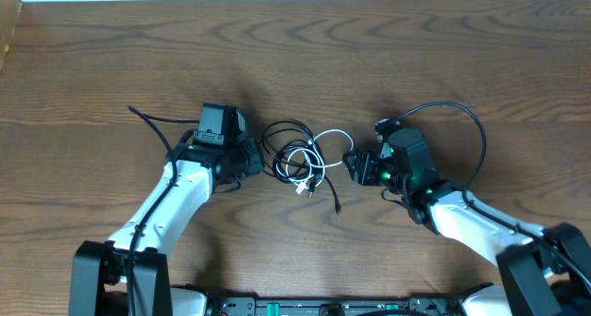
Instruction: Untangle cables
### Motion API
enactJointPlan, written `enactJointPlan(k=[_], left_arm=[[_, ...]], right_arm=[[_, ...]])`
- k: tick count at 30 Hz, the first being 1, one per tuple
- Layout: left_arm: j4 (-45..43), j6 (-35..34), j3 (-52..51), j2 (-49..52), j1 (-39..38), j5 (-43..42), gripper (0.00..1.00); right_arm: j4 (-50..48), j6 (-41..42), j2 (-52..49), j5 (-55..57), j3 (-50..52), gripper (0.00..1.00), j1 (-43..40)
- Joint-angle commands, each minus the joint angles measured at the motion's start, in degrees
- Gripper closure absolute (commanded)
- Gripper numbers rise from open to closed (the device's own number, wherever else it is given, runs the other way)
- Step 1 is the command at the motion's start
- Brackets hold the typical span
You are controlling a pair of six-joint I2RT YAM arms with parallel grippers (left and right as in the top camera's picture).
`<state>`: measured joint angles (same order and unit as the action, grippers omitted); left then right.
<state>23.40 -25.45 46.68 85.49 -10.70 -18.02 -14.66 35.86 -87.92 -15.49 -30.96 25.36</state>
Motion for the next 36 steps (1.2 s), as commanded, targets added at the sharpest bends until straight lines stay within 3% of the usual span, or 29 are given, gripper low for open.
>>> enactJointPlan(k=[1, 2, 5, 8, 13, 16, 21, 24, 28, 36], left_arm=[[0.2, 0.5, -0.5, 0.5, 0.0, 0.7, 0.87], [0.2, 0.5, -0.5, 0.5, 0.0, 0.5, 0.83], [-0.9, 2.9, -0.5, 0.5, 0.0, -6.3, 0.52], [-3.9, 6.9, -0.5, 0.2, 0.0, -10.5, 0.43], [-16.3, 7.8, -0.5, -1.3, 0.0, -9.0, 0.4], [-16.7, 7.9, -0.5, -1.1, -0.7, -2.0, 0.4], [-17.0, 7.9, -0.5, 0.2, -4.2, -2.3, 0.43], [-18.3, 12.2, -0.5, 1.4, -7.9, -1.5, 0.44], [-18.9, 12.6, -0.5, 4.9, -10.3, 7.5, 0.44], [-22.8, 12.7, -0.5, 14.1, -10.3, 3.1, 0.45]], right_arm=[[-2.8, 3.4, -3.2, 0.8, -0.2, 0.5, 0.6], [-3.8, 3.3, -4.2, 0.8, -0.2, 0.51, 0.6], [-5.2, 3.6, -6.3, 0.8, -0.2, 0.53, 0.6], [-5.3, 3.6, -7.4, 0.8, -0.2, 0.54, 0.6], [-5.3, 3.5, -7.6, 0.5, -0.2, 0.55, 0.6], [-5.3, 3.5, -7.6, 0.3, -0.2, 0.55, 0.6], [-5.3, 3.5, -7.6, 0.3, -0.2, 0.55, 0.6], [-5.3, 3.5, -7.6, 0.0, -0.2, 0.56, 0.6], [-5.3, 3.5, -7.6, -0.3, -0.2, 0.56, 0.6], [-5.2, 3.5, -7.6, -0.6, -0.2, 0.56, 0.6]])
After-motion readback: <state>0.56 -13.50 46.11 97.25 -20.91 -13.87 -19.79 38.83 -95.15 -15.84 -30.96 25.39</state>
